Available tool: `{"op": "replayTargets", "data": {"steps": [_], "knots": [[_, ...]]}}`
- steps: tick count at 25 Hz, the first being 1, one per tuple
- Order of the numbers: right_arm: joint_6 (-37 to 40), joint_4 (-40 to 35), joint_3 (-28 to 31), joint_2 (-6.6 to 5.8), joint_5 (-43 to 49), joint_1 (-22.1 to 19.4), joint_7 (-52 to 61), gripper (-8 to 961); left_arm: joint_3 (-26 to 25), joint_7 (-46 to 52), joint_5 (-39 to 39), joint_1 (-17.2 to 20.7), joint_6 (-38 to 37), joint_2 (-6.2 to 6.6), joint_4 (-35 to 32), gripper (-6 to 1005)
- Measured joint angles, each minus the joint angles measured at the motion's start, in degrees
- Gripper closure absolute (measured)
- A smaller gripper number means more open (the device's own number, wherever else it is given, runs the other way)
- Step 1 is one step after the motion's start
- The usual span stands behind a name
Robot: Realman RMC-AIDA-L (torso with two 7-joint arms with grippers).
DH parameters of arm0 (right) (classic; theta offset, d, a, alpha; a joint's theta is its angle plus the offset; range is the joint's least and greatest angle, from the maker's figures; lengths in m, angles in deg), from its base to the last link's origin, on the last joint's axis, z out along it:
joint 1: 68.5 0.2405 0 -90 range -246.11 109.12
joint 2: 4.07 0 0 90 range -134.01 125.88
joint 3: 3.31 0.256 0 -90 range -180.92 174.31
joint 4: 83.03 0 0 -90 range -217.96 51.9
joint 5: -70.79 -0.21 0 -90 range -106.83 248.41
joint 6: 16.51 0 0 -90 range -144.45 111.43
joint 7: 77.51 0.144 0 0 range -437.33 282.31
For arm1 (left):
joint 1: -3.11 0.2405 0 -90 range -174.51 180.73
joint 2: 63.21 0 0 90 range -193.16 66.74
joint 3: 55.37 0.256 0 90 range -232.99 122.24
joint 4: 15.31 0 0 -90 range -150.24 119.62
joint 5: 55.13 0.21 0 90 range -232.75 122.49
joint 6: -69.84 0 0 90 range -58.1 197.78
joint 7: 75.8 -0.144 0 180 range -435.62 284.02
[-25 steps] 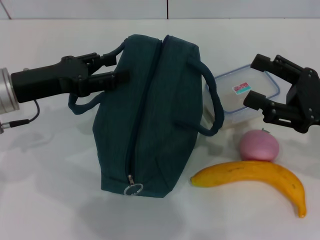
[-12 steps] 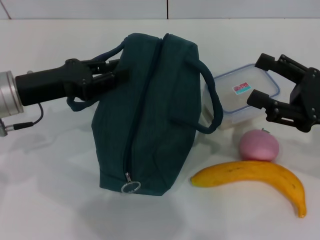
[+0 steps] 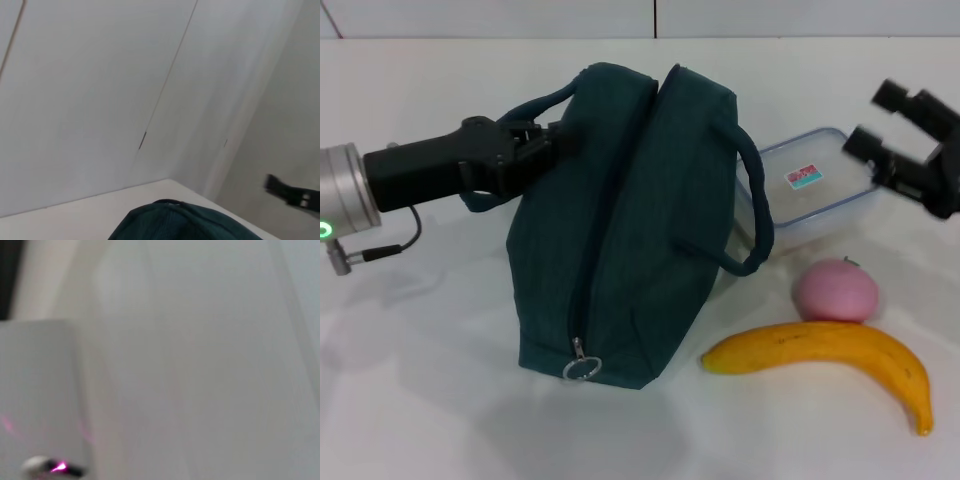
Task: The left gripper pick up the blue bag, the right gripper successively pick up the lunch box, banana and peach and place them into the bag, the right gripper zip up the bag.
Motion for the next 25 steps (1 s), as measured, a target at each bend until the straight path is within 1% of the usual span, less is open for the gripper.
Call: {"op": "replayTargets", "data": {"steps": [3, 7, 9, 15, 21, 25], "knots": [[-3.76, 5.35, 0.01, 0.14, -7.59, 0.46, 0.03, 118, 0.00, -0.18, 0.03, -0.19, 0.06, -0.73, 0.19, 900], [-8.68, 13.19, 0.01, 0.27, -20.12, 1.13, 4.34, 119, 0.00, -0.72, 0.01, -0.43, 0.20, -0.91, -0.10, 934], [-10.65, 14.60, 0.01, 0.27, -23.20, 1.12, 8.38, 120, 0.00, -0.76, -0.05, -0.45, 0.20, -0.92, -0.14, 939], [-17.50, 15.98, 0.17, 0.47, -25.29, 1.29, 21.31, 122, 0.00, -0.44, 0.03, -0.49, 0.20, -0.86, -0.15, 948], [-23.53, 19.47, -0.14, 0.53, -24.95, 4.37, 28.18, 124, 0.00, -0.22, -0.02, -0.53, 0.20, -0.54, -0.14, 949], [-25.79, 22.75, -0.27, 0.53, -23.61, 6.98, 30.46, 126, 0.00, -0.39, -0.05, -0.61, 0.20, -0.50, -0.15, 950]]}}
